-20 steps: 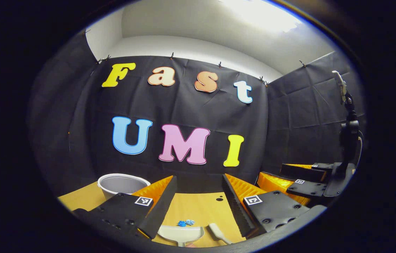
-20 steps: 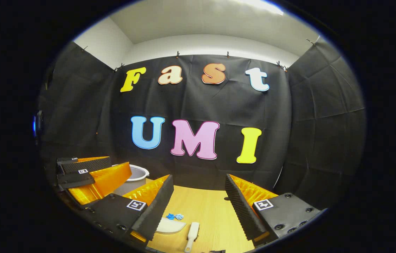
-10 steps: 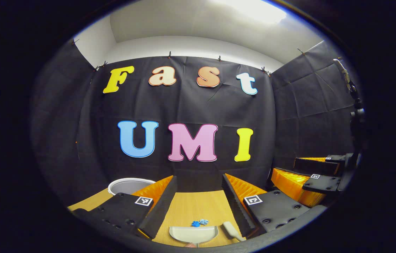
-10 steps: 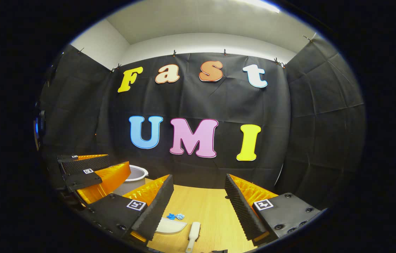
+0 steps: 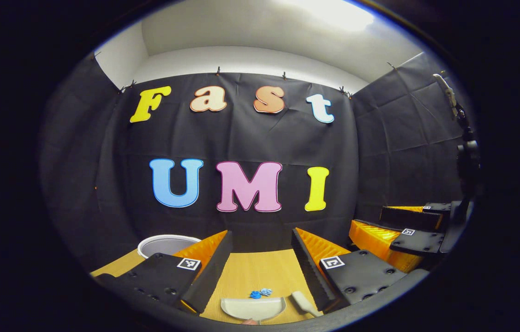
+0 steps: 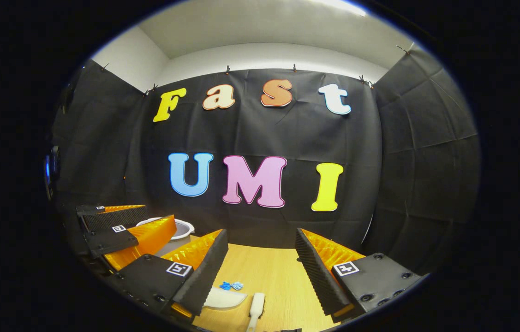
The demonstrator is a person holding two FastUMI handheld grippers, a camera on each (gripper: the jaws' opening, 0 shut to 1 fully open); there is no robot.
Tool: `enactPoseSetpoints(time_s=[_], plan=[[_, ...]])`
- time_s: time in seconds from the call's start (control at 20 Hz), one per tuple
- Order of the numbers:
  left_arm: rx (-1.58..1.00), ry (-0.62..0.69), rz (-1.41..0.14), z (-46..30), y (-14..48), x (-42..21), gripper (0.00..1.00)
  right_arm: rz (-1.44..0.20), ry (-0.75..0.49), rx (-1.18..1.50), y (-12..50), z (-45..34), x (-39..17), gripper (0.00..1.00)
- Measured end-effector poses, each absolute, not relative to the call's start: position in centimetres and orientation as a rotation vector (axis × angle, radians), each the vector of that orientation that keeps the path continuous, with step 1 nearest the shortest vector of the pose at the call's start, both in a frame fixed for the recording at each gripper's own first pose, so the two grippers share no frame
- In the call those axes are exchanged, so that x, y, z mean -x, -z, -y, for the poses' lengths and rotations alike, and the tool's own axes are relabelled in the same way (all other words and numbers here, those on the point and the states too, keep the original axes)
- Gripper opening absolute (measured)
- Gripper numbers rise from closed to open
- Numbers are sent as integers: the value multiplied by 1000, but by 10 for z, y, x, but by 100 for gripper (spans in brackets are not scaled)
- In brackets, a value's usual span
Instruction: Pick up the small broom and dustpan from the desktop, sweep the trash into the dustpan with the broom, and then empty the trash into the garbage bin.
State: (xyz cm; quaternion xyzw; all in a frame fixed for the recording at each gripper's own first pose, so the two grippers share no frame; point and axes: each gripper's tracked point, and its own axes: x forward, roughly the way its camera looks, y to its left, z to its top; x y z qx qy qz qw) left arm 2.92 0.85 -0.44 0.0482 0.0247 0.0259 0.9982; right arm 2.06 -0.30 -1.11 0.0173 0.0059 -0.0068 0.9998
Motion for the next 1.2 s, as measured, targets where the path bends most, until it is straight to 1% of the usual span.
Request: enactPoseSetpoints(time_s=[0.05,0.25,0.3,0.45,0.5,1.2], plan=[[-97,-50,-51,-8,5,-30,77,-14,13,-35,11,3,-21,95],[-97,-47,-49,-8,4,-31,77,-14,17,-29,10,4,-20,95],[-96,-47,-50,-9,5,-31,77,-15,19,-35,10,4,-19,92],[-101,-54,-52,-11,4,-29,77,-15,21,-44,10,4,-21,92],[-102,-56,-51,-12,4,-28,77,-13,21,-45,10,3,-21,95],[-121,-56,-89,-12,14,-24,77,-28,20,-45,17,0,-21,95]])
